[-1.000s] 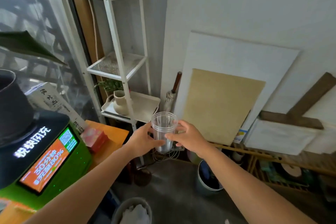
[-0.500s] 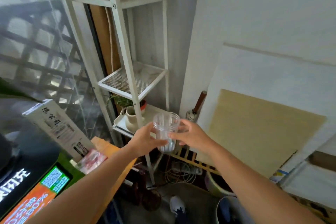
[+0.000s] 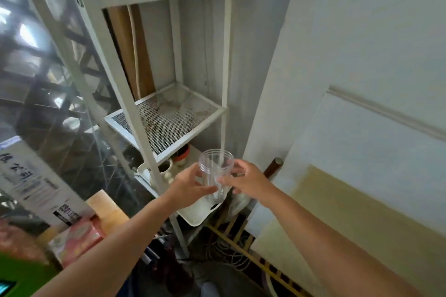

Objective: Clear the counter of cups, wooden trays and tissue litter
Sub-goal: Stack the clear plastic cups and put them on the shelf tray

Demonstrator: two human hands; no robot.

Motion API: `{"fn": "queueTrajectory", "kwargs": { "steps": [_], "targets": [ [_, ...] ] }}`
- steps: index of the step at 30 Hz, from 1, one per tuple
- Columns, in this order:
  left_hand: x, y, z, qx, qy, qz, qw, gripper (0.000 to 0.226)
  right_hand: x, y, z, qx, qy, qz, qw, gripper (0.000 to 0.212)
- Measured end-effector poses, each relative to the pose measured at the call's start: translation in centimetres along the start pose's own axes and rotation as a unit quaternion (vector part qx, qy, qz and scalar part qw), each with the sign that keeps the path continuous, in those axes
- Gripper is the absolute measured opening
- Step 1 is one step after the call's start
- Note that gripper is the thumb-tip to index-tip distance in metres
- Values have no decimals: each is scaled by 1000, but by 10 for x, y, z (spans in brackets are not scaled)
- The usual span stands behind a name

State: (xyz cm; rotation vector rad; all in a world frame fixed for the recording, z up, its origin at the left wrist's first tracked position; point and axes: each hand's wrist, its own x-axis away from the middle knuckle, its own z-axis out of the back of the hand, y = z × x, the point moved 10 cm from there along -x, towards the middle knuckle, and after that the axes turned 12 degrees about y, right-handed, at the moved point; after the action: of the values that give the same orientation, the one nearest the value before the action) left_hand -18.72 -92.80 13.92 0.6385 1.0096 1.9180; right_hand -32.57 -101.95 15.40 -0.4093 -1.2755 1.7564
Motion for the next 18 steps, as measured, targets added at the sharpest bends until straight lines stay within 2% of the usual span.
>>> {"fn": "queueTrajectory", "kwargs": {
  "steps": [12,18],
  "targets": [
    [-21,-51,-10,-21,62,102,993,60,-64,35,-34,32,-94,-16,995,98],
    [-31,-71,-26,-5,68,141,988,66,-82,48,-46,46,-114,-14,992,82]
  ]
}}
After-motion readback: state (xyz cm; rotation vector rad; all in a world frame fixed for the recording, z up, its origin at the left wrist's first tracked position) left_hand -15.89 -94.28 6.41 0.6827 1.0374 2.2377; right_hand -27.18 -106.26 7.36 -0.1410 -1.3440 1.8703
